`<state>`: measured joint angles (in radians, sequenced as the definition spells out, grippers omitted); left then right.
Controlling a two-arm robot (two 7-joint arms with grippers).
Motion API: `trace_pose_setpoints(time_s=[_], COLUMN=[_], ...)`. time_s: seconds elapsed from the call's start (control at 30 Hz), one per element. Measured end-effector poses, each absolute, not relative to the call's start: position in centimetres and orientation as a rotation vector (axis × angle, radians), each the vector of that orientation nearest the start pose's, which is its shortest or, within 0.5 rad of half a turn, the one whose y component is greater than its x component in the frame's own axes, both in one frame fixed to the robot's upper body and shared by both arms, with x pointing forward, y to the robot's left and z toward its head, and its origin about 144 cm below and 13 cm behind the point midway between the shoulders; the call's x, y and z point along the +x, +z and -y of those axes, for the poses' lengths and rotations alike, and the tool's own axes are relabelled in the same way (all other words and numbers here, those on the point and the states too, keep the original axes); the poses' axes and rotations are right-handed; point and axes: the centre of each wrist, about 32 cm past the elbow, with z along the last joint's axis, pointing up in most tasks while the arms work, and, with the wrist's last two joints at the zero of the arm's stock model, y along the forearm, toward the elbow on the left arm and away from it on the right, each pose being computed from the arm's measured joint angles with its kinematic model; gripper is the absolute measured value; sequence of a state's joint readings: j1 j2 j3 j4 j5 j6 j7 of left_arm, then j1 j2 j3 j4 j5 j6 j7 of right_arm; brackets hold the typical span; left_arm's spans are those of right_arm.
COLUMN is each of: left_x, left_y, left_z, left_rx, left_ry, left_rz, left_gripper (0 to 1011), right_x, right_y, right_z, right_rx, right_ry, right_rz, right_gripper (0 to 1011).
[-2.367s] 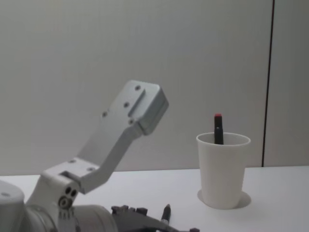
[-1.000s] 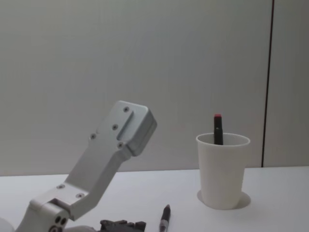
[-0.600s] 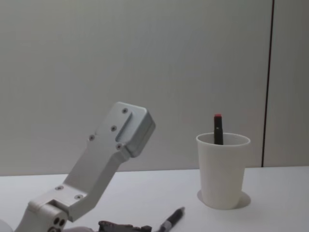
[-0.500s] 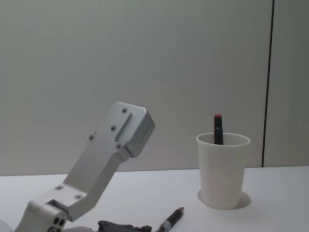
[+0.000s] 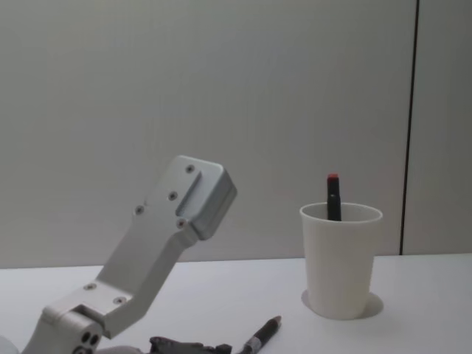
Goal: Place the pen into the pen holder.
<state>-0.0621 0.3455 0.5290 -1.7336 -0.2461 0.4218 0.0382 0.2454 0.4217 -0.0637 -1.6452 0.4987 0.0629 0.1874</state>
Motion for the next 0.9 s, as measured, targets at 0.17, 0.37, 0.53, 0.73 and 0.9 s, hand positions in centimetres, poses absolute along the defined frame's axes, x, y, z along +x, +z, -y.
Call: trace_pose_setpoints(time_s=[0.17,0.37,0.53,0.73,0.9], left_x=[42.91,42.91,42.91,42.91,42.91], left_y=[116.67,116.67,116.67,116.67,116.67], left_z=[-15.68,-15.68,-15.68,-15.68,-15.68], left_rx=[0.396,0.396,0.396,0.396,0.396], left_ry=[1.062,1.062,1.062,1.062,1.062], left_rz=[-0.115,-0.115,-0.115,-0.115,-0.115], left_gripper=[156,156,156,157,156], right_x=[51.22,51.22,51.22,51.22,51.22], right_y=[126.83,126.83,126.83,126.83,126.83], right_z=[32.09,32.09,32.09,32.09,32.09], right_rx=[0.204,0.204,0.204,0.204,0.204], right_ry=[-1.276,-1.276,-1.276,-1.276,-1.276], right_rz=[0.138,0.138,0.138,0.138,0.138], right_gripper=[1001,1002,1001,1001,1002])
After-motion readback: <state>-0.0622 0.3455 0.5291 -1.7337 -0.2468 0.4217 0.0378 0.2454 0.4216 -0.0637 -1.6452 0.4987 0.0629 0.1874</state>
